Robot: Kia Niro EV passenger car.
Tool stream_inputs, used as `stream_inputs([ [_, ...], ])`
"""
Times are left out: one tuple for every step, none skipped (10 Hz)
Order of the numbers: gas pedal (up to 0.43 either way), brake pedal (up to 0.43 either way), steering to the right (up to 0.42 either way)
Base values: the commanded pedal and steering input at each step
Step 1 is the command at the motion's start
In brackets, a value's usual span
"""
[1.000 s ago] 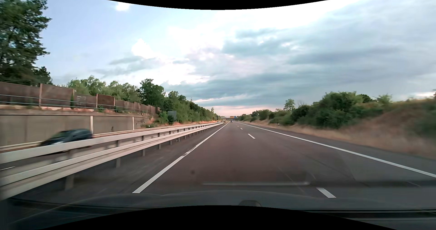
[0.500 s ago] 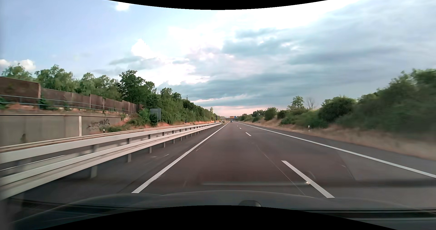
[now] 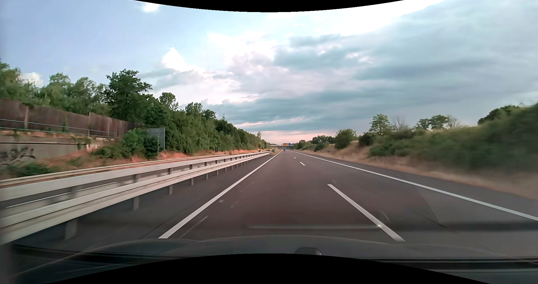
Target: Follow the waypoints while adhering to traffic rules and regulations
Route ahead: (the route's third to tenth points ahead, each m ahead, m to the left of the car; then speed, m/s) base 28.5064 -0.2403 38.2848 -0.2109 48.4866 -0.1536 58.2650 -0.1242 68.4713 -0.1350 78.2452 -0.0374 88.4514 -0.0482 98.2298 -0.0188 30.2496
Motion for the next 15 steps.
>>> stream_inputs([
  [0.169, 0.000, -0.001],
  [0.169, 0.000, -0.001],
  [0.169, 0.000, 0.000],
  [0.169, 0.000, 0.001],
  [0.169, 0.000, 0.001],
  [0.169, 0.000, 0.001],
  [0.169, 0.000, 0.001],
  [0.169, 0.000, 0.001],
  [0.169, 0.000, 0.001],
  [0.169, 0.000, 0.001],
  [0.169, 0.000, 0.001],
  [0.169, 0.000, 0.001],
  [0.169, 0.000, 0.001],
  [0.169, 0.000, 0.001],
  [0.169, 0.000, 0.001],
])
